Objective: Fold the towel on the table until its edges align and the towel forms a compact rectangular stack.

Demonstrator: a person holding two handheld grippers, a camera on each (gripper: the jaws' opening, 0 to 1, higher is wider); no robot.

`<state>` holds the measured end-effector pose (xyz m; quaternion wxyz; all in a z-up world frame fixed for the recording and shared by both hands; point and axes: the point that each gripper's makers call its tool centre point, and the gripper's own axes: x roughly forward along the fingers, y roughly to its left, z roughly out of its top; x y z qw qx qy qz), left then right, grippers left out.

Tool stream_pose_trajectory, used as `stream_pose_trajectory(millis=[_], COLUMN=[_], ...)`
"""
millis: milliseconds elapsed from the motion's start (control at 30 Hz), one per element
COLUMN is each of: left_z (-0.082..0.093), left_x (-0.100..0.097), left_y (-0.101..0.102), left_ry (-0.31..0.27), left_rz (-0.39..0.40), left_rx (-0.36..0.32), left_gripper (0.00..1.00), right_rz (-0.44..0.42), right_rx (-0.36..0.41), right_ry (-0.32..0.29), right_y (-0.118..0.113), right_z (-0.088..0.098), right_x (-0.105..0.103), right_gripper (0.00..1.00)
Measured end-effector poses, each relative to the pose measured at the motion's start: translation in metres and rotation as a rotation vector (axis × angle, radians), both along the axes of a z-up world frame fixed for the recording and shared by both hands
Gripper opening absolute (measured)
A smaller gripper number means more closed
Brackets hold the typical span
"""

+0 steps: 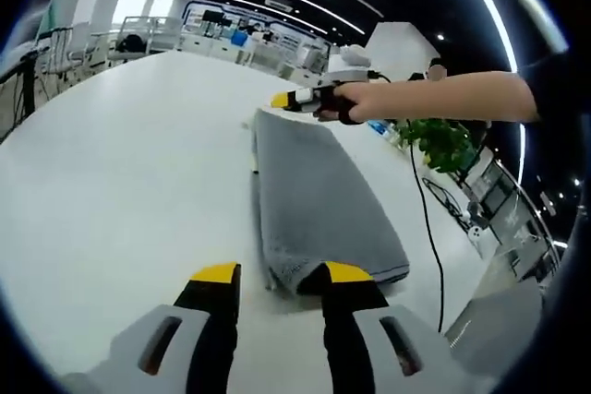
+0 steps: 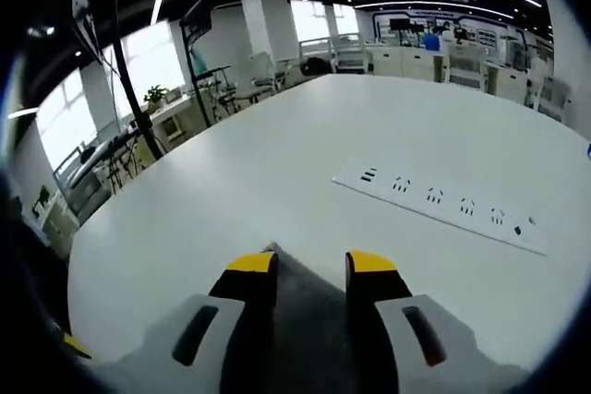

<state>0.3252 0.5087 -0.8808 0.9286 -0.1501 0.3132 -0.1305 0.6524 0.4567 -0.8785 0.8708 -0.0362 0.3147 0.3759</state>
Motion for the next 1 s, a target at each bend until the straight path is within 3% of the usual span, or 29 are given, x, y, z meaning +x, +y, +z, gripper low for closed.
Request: stream_pose_trajectory(millis=[167, 533, 1000], left_z=[0.008, 0.02, 0.026], left_x=[0.008, 0.041, 0.096], left_y=[-0.006, -0.001, 0.006], left_ry=[-0.01, -0.044, -0.073], left_rz=[-0.061, -0.103, -0.172], left_rx=[0.011, 0.069, 0.134], left_gripper=[0.43, 0.41, 0.38], right_rz=[-0.031, -0.079, -0.064], right_rx=[-0.009, -0.035, -0.097], right_ry=[0.007, 0.034, 0.08], right_y=[-0.022, -0.071, -0.114], right_z=[0.003, -0.001, -0.019], right_x=[0.001, -0.014, -0.057], right_gripper=[0.32, 0.33, 0.34])
